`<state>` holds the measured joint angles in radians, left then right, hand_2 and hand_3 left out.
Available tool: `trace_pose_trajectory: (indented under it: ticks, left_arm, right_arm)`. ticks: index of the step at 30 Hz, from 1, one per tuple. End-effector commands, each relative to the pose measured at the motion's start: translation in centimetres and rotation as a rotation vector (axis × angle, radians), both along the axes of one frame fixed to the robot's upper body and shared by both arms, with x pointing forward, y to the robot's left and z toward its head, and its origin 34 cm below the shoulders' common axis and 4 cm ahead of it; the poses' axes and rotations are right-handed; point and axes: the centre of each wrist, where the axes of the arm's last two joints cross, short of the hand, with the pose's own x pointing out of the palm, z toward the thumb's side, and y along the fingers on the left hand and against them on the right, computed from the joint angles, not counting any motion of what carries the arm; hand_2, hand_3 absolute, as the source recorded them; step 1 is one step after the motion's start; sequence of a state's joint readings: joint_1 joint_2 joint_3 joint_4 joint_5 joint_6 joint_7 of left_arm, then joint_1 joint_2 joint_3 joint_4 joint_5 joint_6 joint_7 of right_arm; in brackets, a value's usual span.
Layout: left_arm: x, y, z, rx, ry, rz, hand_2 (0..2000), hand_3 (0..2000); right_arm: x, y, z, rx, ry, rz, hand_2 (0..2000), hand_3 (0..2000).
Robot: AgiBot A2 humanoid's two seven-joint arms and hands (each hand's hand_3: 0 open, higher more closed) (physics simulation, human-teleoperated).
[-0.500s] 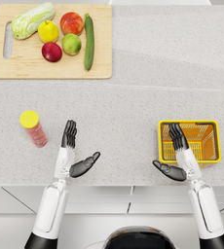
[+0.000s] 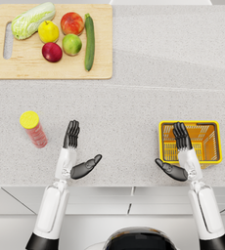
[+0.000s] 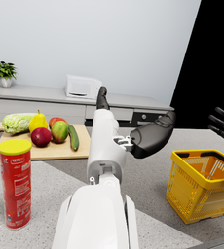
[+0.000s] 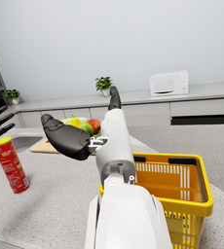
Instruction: Pick up the red potato chip and place it into the yellow basket
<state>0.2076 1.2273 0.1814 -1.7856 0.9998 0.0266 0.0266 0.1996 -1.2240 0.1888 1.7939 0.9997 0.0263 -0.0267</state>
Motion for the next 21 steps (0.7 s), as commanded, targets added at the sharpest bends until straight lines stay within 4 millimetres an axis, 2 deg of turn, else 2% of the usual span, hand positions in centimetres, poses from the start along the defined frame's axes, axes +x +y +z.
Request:
trace_pose_trajectory:
  ticks: [1,3,5,6,7,10,13,15,21]
  left_arm:
    - [1.4,2.5,2.9,-0.046,-0.110,0.102,0,0]
    - [2.1,4.2,3.9,0.019,-0.164,0.194,0,0]
    - [2.7,5.8,4.2,0.088,-0.185,0.284,0,0]
    - [3.1,6.8,4.2,0.121,-0.183,0.335,0,0]
    - [3.2,7.6,4.1,0.155,-0.182,0.380,0,0]
    - [4.2,9.9,3.3,0.260,-0.137,0.500,0,0]
    - [5.1,11.8,2.2,0.299,-0.069,0.579,0,0]
    - [5.9,12.7,0.6,0.305,0.005,0.600,0,0]
    - [8.0,13.2,-5.1,0.321,0.250,0.576,0,0]
  right_arm:
    - [0.8,-2.4,3.6,0.013,-0.149,-0.126,0,0]
    - [0.8,-4.1,4.6,-0.048,-0.213,-0.237,0,0]
    - [0.9,-5.2,4.7,-0.117,-0.231,-0.321,0,0]
    - [0.9,-5.7,3.3,-0.157,-0.187,-0.357,0,0]
    - [1.0,-5.9,3.2,-0.195,-0.188,-0.383,0,0]
    - [1.6,-6.7,3.0,-0.308,-0.192,-0.465,0,0]
    - [1.5,-6.5,2.5,-0.373,-0.189,-0.484,0,0]
    - [1.5,-6.1,2.4,-0.392,-0.191,-0.478,0,0]
    - [1.3,-4.3,1.2,-0.418,-0.171,-0.412,0,0]
